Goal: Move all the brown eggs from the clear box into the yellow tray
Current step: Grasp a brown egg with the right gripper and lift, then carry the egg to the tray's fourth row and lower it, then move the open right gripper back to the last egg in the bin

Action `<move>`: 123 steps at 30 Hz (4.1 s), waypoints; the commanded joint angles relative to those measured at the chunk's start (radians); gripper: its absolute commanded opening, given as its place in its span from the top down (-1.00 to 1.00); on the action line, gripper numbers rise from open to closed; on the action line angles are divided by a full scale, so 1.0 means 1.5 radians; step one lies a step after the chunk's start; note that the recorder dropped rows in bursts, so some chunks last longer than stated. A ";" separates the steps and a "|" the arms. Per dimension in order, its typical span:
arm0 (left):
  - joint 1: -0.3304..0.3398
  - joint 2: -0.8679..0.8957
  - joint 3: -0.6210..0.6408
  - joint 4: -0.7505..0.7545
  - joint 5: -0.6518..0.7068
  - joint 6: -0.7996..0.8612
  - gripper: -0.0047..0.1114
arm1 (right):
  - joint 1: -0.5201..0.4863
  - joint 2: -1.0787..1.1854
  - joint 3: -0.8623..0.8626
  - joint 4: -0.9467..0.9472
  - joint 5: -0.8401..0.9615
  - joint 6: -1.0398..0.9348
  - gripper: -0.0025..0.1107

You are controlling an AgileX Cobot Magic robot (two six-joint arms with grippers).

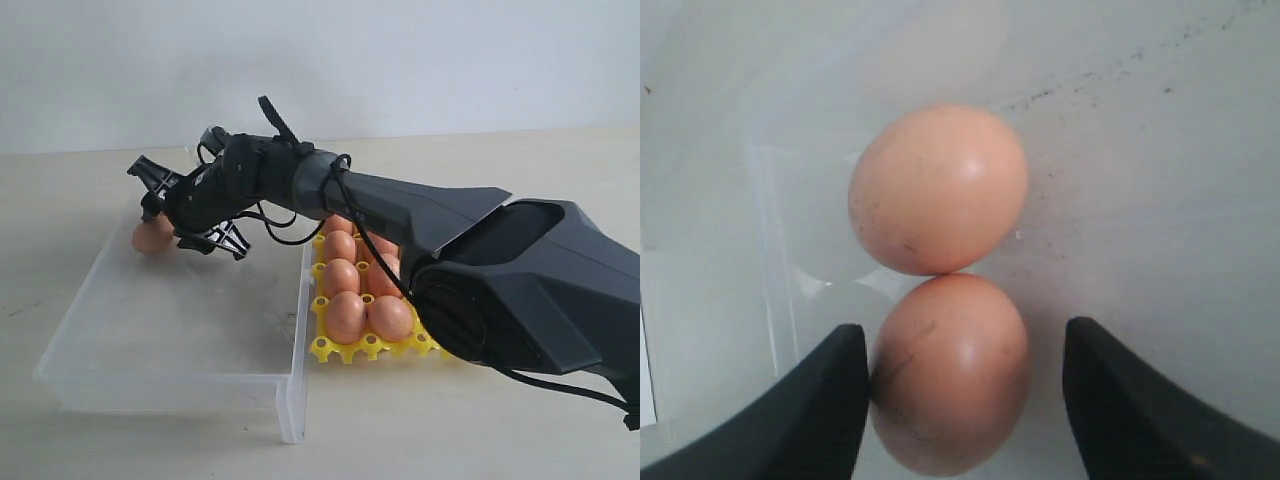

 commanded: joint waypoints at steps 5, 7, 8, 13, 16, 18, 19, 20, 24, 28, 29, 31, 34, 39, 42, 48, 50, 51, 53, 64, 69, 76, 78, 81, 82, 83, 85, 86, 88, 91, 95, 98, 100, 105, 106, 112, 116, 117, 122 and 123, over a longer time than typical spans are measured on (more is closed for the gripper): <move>-0.001 -0.004 -0.003 0.000 -0.004 -0.004 0.92 | 0.014 0.010 -0.005 0.017 -0.044 -0.021 0.16; -0.001 -0.004 -0.003 0.000 -0.004 -0.004 0.92 | 0.016 0.010 -0.005 0.016 -0.049 -0.021 0.40; -0.001 -0.004 -0.003 0.000 -0.004 -0.004 0.92 | 0.019 0.009 -0.005 0.016 -0.051 -0.021 0.56; -0.001 -0.004 -0.003 0.000 -0.004 -0.004 0.92 | 0.020 -0.017 -0.005 -0.001 -0.047 -0.122 0.96; -0.001 -0.004 -0.003 0.000 -0.004 -0.004 0.92 | 0.020 -0.057 0.024 -0.139 -0.034 -0.200 0.96; -0.001 -0.004 -0.003 0.000 -0.004 -0.004 0.92 | 0.020 -0.113 0.097 -0.207 -0.067 -0.222 0.96; -0.001 -0.004 -0.003 0.000 -0.004 -0.004 0.92 | 0.020 -0.163 0.177 -0.230 -0.127 -0.222 0.96; -0.001 -0.004 -0.003 0.000 -0.004 -0.004 0.92 | 0.020 -0.210 0.256 -0.252 -0.191 -0.222 0.96; -0.001 -0.004 -0.003 0.000 -0.004 -0.004 0.92 | 0.009 -0.438 0.649 -0.340 -0.490 -0.222 0.96; -0.001 -0.004 -0.003 0.000 -0.004 -0.004 0.92 | -0.049 -0.640 0.944 -0.336 -0.590 -0.318 0.96; -0.001 -0.004 -0.003 0.000 -0.004 -0.004 0.92 | -0.062 -0.678 0.992 -0.336 -0.595 -0.335 0.96; -0.001 -0.004 -0.003 0.000 -0.004 -0.004 0.92 | -0.084 -0.727 1.052 -0.336 -0.605 -0.356 0.96; -0.001 -0.004 -0.003 0.000 -0.004 -0.004 0.92 | -0.136 -0.800 1.169 -0.339 -0.642 -0.370 0.96; -0.001 -0.004 -0.003 0.000 -0.004 -0.004 0.92 | -0.161 -0.811 1.303 -0.339 -0.746 -0.431 0.96; -0.001 -0.004 -0.003 0.000 -0.004 -0.004 0.92 | -0.161 -0.801 1.329 -0.336 -0.759 -0.444 0.96; -0.001 -0.004 -0.003 0.000 -0.004 -0.004 0.92 | -0.161 -0.741 1.334 -0.315 -0.809 -0.458 0.96; -0.001 -0.004 -0.003 0.000 -0.004 -0.004 0.92 | -0.161 -0.719 1.334 -0.303 -0.829 -0.458 0.96; -0.001 -0.004 -0.003 0.000 -0.004 -0.004 0.92 | -0.161 -0.711 1.334 -0.297 -0.834 -0.458 0.96; -0.001 -0.004 -0.003 0.000 -0.004 -0.004 0.92 | -0.161 -0.696 1.334 -0.297 -0.840 -0.458 0.96; -0.001 -0.004 -0.003 0.000 -0.004 -0.004 0.92 | -0.161 -0.651 1.333 -0.277 -0.854 -0.491 0.96; -0.001 -0.004 -0.003 0.000 -0.004 -0.004 0.92 | -0.161 -0.650 1.333 -0.281 -0.854 -0.491 0.89; -0.001 -0.004 -0.003 0.000 -0.004 -0.004 0.92 | -0.161 -0.650 1.333 -0.309 -0.841 -0.488 0.32; -0.001 -0.004 -0.003 0.000 -0.004 -0.004 0.92 | -0.161 -0.650 1.333 -0.313 -0.841 -0.486 0.09; -0.001 -0.004 -0.003 0.000 -0.004 -0.004 0.92 | -0.159 -0.650 1.333 -0.313 -0.836 -0.481 -0.14; -0.001 -0.004 -0.003 0.000 -0.004 -0.004 0.92 | -0.159 -0.650 1.333 -0.313 -0.832 -0.481 -0.15; -0.001 -0.004 -0.003 0.000 -0.004 -0.004 0.92 | -0.159 -0.650 1.333 -0.313 -0.828 -0.481 -0.14; -0.001 -0.004 -0.003 0.000 -0.004 -0.004 0.92 | -0.159 -0.657 1.333 -0.313 -0.815 -0.481 -0.14; -0.001 -0.004 -0.003 0.000 -0.004 -0.004 0.92 | -0.159 -0.668 1.333 -0.313 -0.802 -0.481 -0.14; -0.001 -0.004 -0.003 0.000 -0.004 -0.004 0.92 | -0.159 -0.711 1.332 -0.313 -0.743 -0.481 -0.14; -0.001 -0.004 -0.003 0.000 -0.004 -0.004 0.92 | -0.158 -0.806 1.280 -0.329 -0.508 -0.444 -0.02; -0.001 -0.004 -0.003 0.000 -0.004 -0.004 0.92 | -0.128 -0.876 1.122 -0.392 -0.208 -0.424 0.17; -0.001 -0.004 -0.003 0.000 -0.004 -0.004 0.92 | -0.083 -0.860 1.023 -0.397 -0.181 -0.506 0.18; -0.001 -0.004 -0.003 0.000 -0.004 -0.004 0.92 | -0.053 -0.829 0.962 -0.398 -0.190 -0.551 0.18; -0.001 -0.004 -0.003 0.000 -0.004 -0.004 0.92 | 0.004 -0.685 0.825 -0.499 -0.233 -0.635 0.18; -0.001 -0.004 -0.003 0.000 -0.004 -0.004 0.92 | 0.008 -0.655 0.794 -0.505 -0.235 -0.635 0.18; -0.001 -0.004 -0.003 0.000 -0.004 -0.004 0.92 | 0.038 -0.450 0.600 -0.515 -0.225 -0.740 0.16; -0.001 -0.004 -0.003 0.000 -0.004 -0.004 0.92 | 0.067 -0.342 0.476 -0.500 -0.218 -0.872 -0.06; -0.001 -0.004 -0.003 0.000 -0.004 -0.004 0.92 | 0.073 -0.322 0.448 -0.490 -0.218 -0.894 -0.09; -0.001 -0.004 -0.003 0.000 -0.004 -0.004 0.92 | 0.073 -0.218 0.331 -0.404 -0.255 -0.929 -0.09; -0.001 -0.004 -0.003 0.000 -0.004 -0.004 0.92 | 0.073 -0.205 0.315 -0.396 -0.256 -0.940 -0.09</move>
